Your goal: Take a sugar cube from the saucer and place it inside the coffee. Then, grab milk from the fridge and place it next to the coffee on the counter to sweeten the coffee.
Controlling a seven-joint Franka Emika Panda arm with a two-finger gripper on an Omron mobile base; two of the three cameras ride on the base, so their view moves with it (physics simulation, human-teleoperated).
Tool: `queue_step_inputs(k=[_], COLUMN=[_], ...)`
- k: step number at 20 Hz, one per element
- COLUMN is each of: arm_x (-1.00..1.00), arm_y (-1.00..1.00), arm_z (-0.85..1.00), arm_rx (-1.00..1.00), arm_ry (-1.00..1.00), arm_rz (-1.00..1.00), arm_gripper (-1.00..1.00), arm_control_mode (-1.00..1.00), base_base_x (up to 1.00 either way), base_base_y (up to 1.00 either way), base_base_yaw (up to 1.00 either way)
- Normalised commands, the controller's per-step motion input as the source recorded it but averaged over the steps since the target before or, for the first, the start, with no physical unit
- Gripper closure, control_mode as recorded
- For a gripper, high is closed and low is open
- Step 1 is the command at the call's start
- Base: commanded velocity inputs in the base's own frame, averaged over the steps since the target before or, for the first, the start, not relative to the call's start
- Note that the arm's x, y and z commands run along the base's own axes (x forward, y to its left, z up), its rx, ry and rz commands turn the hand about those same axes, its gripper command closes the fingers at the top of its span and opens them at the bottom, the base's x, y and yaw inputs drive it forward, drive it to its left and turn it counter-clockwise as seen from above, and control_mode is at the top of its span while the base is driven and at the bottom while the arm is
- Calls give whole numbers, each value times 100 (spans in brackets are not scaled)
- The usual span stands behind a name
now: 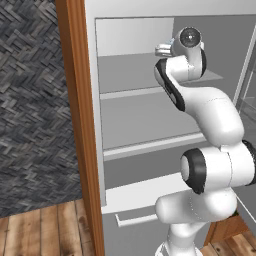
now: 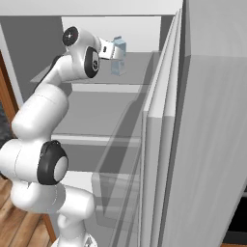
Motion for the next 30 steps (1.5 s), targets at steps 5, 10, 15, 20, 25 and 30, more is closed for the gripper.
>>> queue_step_inputs(k=[5, 10, 15, 20, 25, 30], arm_x=[47, 50, 45, 36, -6, -65], arm_y=[-8, -5, -8, -7, -3, 2], arm_z=[-4, -1, 0, 0, 0, -15], arm_rx=[0, 0, 0, 0, 0, -5], arm_ry=[0, 0, 0, 0, -1, -18], arm_rz=[-1, -1, -1, -1, 0, 0], arm_gripper=[-100, -100, -100, 100, 100, 100], arm_control_mode=[-100, -100, -100, -100, -100, -100], base_base_x=[0, 0, 0, 0, 0, 0], base_base_y=[0, 0, 0, 0, 0, 0], base_base_yaw=[0, 0, 0, 0, 0, 0])
